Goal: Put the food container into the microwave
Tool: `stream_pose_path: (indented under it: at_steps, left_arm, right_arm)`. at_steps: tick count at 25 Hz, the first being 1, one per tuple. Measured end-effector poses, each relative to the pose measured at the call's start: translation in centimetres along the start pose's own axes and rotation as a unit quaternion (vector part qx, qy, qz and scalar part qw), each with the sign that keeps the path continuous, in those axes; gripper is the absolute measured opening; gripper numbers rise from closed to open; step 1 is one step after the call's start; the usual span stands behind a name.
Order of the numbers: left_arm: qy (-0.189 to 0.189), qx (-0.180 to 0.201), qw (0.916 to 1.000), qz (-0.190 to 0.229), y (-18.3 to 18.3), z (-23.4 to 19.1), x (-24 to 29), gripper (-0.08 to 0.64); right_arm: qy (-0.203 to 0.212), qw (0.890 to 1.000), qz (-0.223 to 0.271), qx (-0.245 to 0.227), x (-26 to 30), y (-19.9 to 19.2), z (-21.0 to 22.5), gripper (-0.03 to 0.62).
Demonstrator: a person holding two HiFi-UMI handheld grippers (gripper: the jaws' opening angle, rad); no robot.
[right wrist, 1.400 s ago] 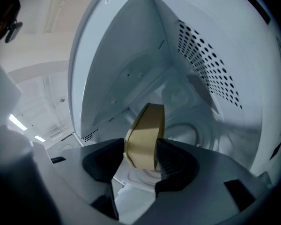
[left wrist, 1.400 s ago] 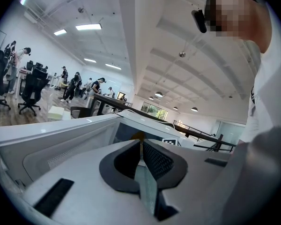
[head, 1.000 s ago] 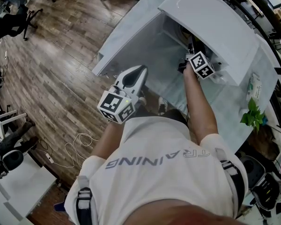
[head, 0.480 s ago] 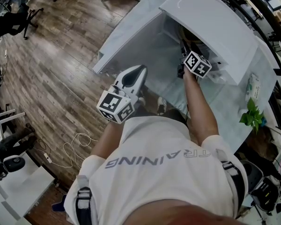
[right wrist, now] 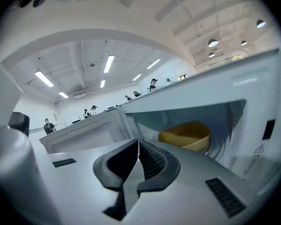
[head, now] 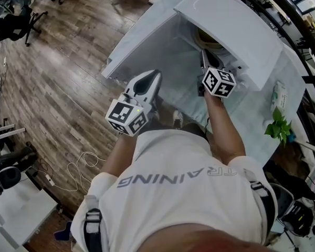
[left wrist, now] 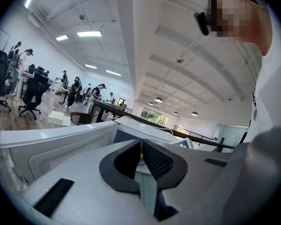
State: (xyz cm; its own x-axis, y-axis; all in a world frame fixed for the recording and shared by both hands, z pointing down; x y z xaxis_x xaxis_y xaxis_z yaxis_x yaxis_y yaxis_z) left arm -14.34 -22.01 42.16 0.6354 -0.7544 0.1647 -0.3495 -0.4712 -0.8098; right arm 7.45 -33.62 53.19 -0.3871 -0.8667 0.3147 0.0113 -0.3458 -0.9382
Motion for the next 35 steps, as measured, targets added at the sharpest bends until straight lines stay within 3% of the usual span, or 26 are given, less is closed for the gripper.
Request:
stream_pose_path:
  at_steps: [7,18,25,35]
  left_arm:
    - [0.006,0.022,0.9995,0.023,0.6,1.4,-0.4,0.046]
    - [0.010,0.050,0.9972,0.056,0.6,4.2,-1.5,0.046]
    - [0.014,0.060,0.9959,0.067,0.3,5.3,-2.0,0.046]
    - [0.028,0.059,0.9954,0.070,-0.3,5.4,-2.4,0.046]
  right_arm:
    - [0.054,0.996,0.039,-0.067,-5.6,3.6,-2.7,0.023]
    - [0.094,0.979,0.101,-0.150,-13.1,7.9,-5.3,0.023]
    - [0.096,0.972,0.130,-0.170,-16.0,8.8,-5.6,0.023]
    - [0.114,0.969,0.137,-0.173,-16.0,8.7,-5.9,0.023]
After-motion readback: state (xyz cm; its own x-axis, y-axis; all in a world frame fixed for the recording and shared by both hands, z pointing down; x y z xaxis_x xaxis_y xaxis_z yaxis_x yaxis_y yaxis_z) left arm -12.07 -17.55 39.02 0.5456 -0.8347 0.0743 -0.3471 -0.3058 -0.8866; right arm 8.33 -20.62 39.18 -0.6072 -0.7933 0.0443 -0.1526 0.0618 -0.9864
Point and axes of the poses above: the fingertips, and each gripper's own axes: x forward along the fingers, z to its right, y out of its top, the point moved 5 cm from there along -x, backward along the fingers, and after that the axes turned 13 degrees about -x, right-handed, at the moved point
